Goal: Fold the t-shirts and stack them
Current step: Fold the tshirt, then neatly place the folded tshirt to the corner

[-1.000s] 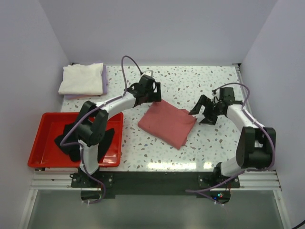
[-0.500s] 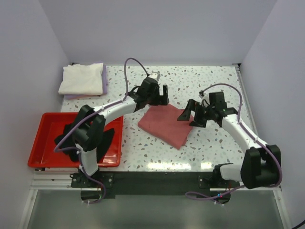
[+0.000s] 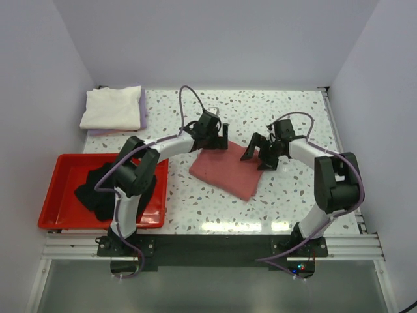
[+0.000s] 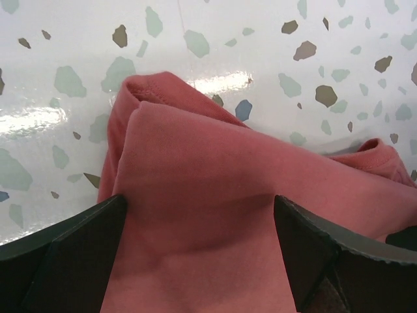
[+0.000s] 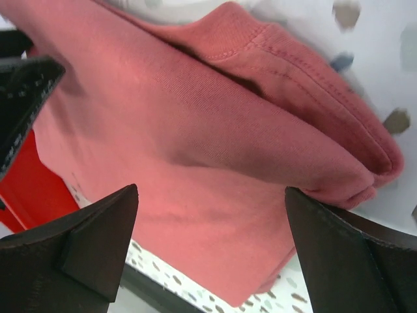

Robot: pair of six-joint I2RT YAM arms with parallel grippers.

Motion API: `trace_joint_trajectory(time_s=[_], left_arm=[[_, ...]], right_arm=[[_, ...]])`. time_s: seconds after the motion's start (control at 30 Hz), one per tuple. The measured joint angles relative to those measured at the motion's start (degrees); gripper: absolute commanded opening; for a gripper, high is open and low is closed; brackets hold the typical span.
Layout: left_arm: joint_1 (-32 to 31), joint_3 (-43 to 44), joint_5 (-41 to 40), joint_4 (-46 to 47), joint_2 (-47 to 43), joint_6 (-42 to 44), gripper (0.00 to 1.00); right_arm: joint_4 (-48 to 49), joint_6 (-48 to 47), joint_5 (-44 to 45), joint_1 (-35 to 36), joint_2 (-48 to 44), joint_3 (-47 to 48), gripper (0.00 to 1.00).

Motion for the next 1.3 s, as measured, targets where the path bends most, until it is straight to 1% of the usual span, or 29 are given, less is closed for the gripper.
trace_joint_trajectory(time_s=[0.33,0.47,0.57,0.63,0.7,0.8,0.87,1.0,1.07,1.13,1.3], left_arm=[[0.55,-0.37,-4.22,-0.85,-0.04,-0.72,1.00],[0.50,-1.18,-7.21,-3.43,-2.16,-0.72,1.00],[0.44,-2.12,-8.59,-4.50,-6.86,-0.55,1.00],[0.37,-3.04,-9.05,-4.55,-10.97,-0.20,1.00],[0.31,-4.72,-9.20,-4.35,-15.96,-0.15,1.00],[0.17,-7.48,-9.84,-3.98,-21.88,-0.17,1.00],[0.09,-8.87,-10.27,-4.04,-23.56,-0.17,1.00],[0.04,-10.84,-10.16,-4.79,-22.91,-0.13,1.00],[0.04,-11.34,-9.94,-5.16,-21.59,0.02,1.00],[0.04,-11.39,-9.51,-5.60,-19.80,0.15,1.00],[0.04,-11.39,-8.20,-6.01,-14.75,0.31,1.00]], right_arm=[[-0.52,-2.36,3.34,-0.07,8.31,10.88,0.99],[-1.36,-4.70,4.50,-0.24,8.83,13.49,0.99],[-2.86,-6.45,5.33,-0.35,6.49,14.51,0.99],[-3.87,-7.34,5.51,-0.39,2.71,14.43,0.99],[-3.98,-7.87,5.75,-0.42,-3.06,13.29,0.99],[-4.26,-7.98,7.39,-0.42,-15.87,9.29,0.99],[-4.76,-7.87,10.27,-0.37,-24.28,6.62,0.99],[-6.03,-6.36,19.12,-0.39,-38.53,0.42,0.99],[-7.17,-5.33,23.15,-0.42,-44.04,-2.95,0.99],[-8.61,-4.92,25.83,-0.44,-48.11,-5.29,0.99],[-12.07,-4.76,29.81,-0.44,-51.74,-6.69,0.99]])
